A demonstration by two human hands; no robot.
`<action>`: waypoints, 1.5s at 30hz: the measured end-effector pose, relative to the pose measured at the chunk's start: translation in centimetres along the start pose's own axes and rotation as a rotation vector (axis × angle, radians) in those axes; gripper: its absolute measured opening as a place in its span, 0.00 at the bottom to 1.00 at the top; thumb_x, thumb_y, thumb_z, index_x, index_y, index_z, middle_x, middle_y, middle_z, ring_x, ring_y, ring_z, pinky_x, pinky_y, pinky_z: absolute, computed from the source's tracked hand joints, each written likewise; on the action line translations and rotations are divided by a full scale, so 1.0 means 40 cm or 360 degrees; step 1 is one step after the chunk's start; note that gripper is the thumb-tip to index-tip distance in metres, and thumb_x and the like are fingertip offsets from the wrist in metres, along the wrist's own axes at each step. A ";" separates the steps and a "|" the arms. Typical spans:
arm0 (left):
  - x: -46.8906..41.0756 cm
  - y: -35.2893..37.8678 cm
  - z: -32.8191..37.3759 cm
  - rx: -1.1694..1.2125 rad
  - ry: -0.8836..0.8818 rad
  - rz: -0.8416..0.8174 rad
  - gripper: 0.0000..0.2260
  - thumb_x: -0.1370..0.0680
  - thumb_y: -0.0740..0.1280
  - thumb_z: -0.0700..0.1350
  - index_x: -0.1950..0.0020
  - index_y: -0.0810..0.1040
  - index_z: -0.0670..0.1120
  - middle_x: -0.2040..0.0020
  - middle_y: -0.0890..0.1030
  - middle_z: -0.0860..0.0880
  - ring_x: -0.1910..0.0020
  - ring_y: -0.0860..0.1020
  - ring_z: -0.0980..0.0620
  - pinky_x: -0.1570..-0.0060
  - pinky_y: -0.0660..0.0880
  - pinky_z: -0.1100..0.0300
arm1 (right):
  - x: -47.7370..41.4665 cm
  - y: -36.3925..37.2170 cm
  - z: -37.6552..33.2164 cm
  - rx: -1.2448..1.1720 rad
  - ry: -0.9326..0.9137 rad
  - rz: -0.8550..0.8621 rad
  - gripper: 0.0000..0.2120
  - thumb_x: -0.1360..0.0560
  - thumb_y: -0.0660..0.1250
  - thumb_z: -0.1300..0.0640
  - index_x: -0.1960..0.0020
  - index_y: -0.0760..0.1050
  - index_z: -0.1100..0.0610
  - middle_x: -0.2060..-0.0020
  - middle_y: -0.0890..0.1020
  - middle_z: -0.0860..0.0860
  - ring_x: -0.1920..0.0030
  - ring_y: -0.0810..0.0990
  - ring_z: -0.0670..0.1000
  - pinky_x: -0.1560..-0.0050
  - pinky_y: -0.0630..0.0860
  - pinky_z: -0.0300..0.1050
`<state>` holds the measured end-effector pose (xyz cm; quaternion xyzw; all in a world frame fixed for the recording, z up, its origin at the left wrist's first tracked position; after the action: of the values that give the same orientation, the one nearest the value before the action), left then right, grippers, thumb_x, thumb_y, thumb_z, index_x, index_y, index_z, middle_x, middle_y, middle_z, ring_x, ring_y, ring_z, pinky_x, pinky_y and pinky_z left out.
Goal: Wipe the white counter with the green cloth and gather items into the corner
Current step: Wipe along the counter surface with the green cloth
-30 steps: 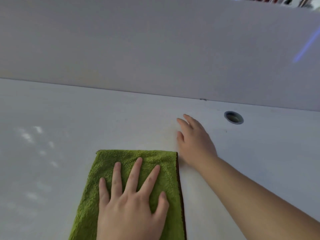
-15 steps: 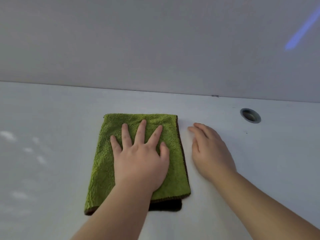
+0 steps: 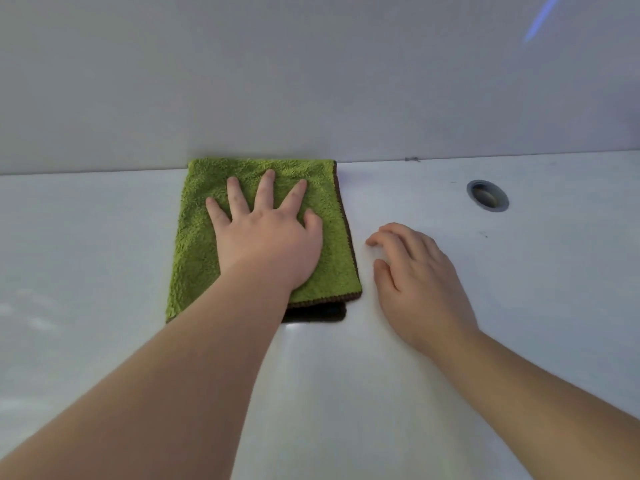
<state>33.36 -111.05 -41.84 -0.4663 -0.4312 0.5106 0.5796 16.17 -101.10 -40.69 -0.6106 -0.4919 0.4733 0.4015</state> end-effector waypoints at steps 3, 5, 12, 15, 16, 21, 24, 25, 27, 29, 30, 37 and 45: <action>-0.034 -0.005 0.008 -0.0005 -0.0029 -0.0004 0.28 0.23 0.39 0.64 0.21 0.44 0.67 0.17 0.45 0.54 0.20 0.41 0.37 0.26 0.38 0.32 | -0.001 0.000 0.000 -0.0003 0.0004 0.0004 0.14 0.21 0.56 0.55 0.37 0.71 0.49 0.35 0.71 0.45 0.33 0.66 0.48 0.35 0.65 0.46; -0.043 -0.006 0.008 -0.0006 -0.0048 0.0003 0.28 0.23 0.39 0.64 0.21 0.45 0.67 0.17 0.45 0.53 0.20 0.41 0.37 0.26 0.38 0.32 | -0.003 0.000 -0.004 -0.0007 0.0011 0.0006 0.14 0.22 0.55 0.54 0.37 0.70 0.48 0.35 0.71 0.44 0.33 0.66 0.48 0.36 0.65 0.46; -0.028 -0.011 0.004 -0.0009 -0.0042 0.0037 0.29 0.22 0.39 0.65 0.20 0.45 0.66 0.17 0.46 0.53 0.20 0.41 0.37 0.25 0.38 0.34 | -0.002 0.003 -0.006 0.0005 0.0003 0.0011 0.14 0.22 0.55 0.54 0.37 0.69 0.47 0.35 0.70 0.43 0.33 0.65 0.48 0.35 0.64 0.46; -0.007 -0.012 0.005 -0.0002 -0.0031 0.0036 0.28 0.21 0.39 0.65 0.20 0.45 0.65 0.17 0.45 0.52 0.20 0.41 0.39 0.24 0.39 0.36 | -0.003 0.007 -0.004 0.0015 0.0003 0.0014 0.14 0.22 0.54 0.53 0.37 0.69 0.46 0.34 0.70 0.42 0.32 0.64 0.48 0.35 0.64 0.46; 0.002 -0.012 0.004 0.0004 -0.0032 0.0035 0.28 0.21 0.39 0.65 0.20 0.45 0.65 0.17 0.45 0.52 0.20 0.41 0.39 0.24 0.39 0.36 | -0.003 0.007 -0.003 0.0015 -0.0004 0.0023 0.14 0.22 0.54 0.53 0.37 0.69 0.46 0.34 0.70 0.43 0.33 0.64 0.48 0.36 0.64 0.47; 0.079 -0.005 0.004 0.0012 -0.0050 0.0050 0.28 0.21 0.40 0.65 0.20 0.46 0.65 0.17 0.46 0.52 0.20 0.41 0.39 0.24 0.39 0.36 | -0.003 0.012 -0.001 0.0022 -0.0051 0.0065 0.14 0.22 0.54 0.53 0.37 0.69 0.47 0.36 0.71 0.45 0.35 0.66 0.51 0.38 0.65 0.49; 0.138 -0.002 0.003 0.0004 -0.0071 0.0044 0.29 0.22 0.40 0.65 0.20 0.46 0.65 0.17 0.46 0.52 0.20 0.41 0.39 0.24 0.39 0.37 | -0.005 0.015 0.001 0.0004 -0.0081 0.0071 0.15 0.22 0.54 0.53 0.37 0.69 0.48 0.36 0.71 0.46 0.36 0.66 0.53 0.38 0.65 0.50; 0.159 -0.001 0.003 0.0005 -0.0078 0.0042 0.29 0.22 0.39 0.65 0.20 0.46 0.65 0.17 0.46 0.52 0.20 0.41 0.39 0.24 0.39 0.37 | -0.005 0.017 0.003 0.0006 -0.0087 0.0070 0.15 0.21 0.54 0.53 0.37 0.69 0.48 0.36 0.71 0.47 0.36 0.66 0.53 0.38 0.64 0.51; 0.210 0.001 0.006 0.0009 -0.0086 0.0042 0.29 0.22 0.39 0.66 0.20 0.46 0.66 0.17 0.46 0.52 0.20 0.41 0.40 0.24 0.39 0.37 | -0.005 0.017 0.005 0.0016 -0.0099 0.0058 0.15 0.21 0.53 0.53 0.36 0.69 0.49 0.35 0.71 0.48 0.35 0.66 0.54 0.37 0.64 0.50; 0.265 0.004 0.009 0.0018 -0.0086 0.0039 0.29 0.22 0.39 0.66 0.20 0.46 0.66 0.17 0.46 0.52 0.20 0.41 0.40 0.24 0.39 0.37 | -0.003 0.017 0.003 0.0028 -0.0119 0.0045 0.16 0.20 0.53 0.53 0.35 0.69 0.50 0.34 0.71 0.50 0.34 0.66 0.56 0.36 0.64 0.51; 0.295 0.005 0.008 0.0023 -0.0087 0.0037 0.29 0.22 0.39 0.66 0.20 0.46 0.66 0.17 0.46 0.53 0.19 0.41 0.40 0.24 0.39 0.37 | 0.000 0.017 0.001 0.0036 -0.0132 0.0040 0.16 0.20 0.53 0.53 0.34 0.69 0.51 0.33 0.71 0.51 0.33 0.66 0.56 0.36 0.64 0.51; 0.506 0.012 0.010 0.0092 -0.0098 0.0066 0.29 0.23 0.41 0.66 0.21 0.48 0.67 0.17 0.48 0.54 0.19 0.42 0.42 0.23 0.39 0.38 | 0.009 0.017 0.004 0.0001 -0.0123 -0.0065 0.18 0.19 0.51 0.51 0.32 0.67 0.52 0.30 0.68 0.52 0.30 0.63 0.56 0.34 0.63 0.51; 0.752 0.003 0.019 0.0148 -0.0142 0.0064 0.28 0.22 0.41 0.66 0.21 0.47 0.68 0.17 0.47 0.56 0.19 0.40 0.45 0.23 0.38 0.40 | 0.012 0.008 0.006 -0.0056 -0.0108 -0.0085 0.20 0.19 0.49 0.51 0.31 0.67 0.53 0.29 0.68 0.52 0.30 0.65 0.56 0.33 0.63 0.52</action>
<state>35.80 -81.05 -41.11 -0.4242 -0.4229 0.5619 0.5704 16.04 -100.70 -41.12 -0.5879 -0.5296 0.4741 0.3863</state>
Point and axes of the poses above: each hand's wrist, its own x-axis away from the middle knuckle, its own y-axis out of the palm, z = x × y, the point moved 4 cm from there along -x, towards the middle knuckle
